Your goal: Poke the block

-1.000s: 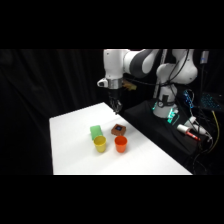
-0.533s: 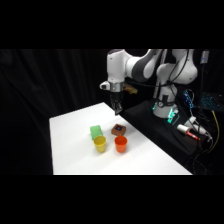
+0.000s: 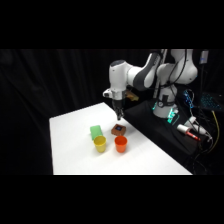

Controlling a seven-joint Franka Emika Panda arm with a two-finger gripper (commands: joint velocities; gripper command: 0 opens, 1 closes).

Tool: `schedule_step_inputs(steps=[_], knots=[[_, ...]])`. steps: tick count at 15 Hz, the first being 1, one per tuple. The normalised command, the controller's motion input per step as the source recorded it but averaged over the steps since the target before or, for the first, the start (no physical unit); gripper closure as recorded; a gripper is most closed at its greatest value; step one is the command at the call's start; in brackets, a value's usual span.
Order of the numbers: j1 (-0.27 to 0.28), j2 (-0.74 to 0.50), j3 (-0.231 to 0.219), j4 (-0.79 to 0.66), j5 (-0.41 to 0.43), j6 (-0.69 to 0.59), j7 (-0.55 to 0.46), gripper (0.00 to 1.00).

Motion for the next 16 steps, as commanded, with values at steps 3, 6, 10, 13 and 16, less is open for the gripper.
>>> schedule_step_inputs(steps=[3, 6, 10, 13, 16], knots=[[0.038, 0.13, -0.004, -0.07, -0.100, 0.29, 0.17, 1.00], [0.055, 0.16, -0.020, -0.06, -0.051, 0.31, 0.14, 1.00], [0.069, 0.18, -0.035, -0.05, 0.022, 0.33, 0.10, 1.00], [0.086, 0.17, -0.066, -0.03, 0.046, 0.32, 0.07, 1.00], [0.091, 0.15, -0.078, -0.01, 0.082, 0.28, 0.04, 1.00]])
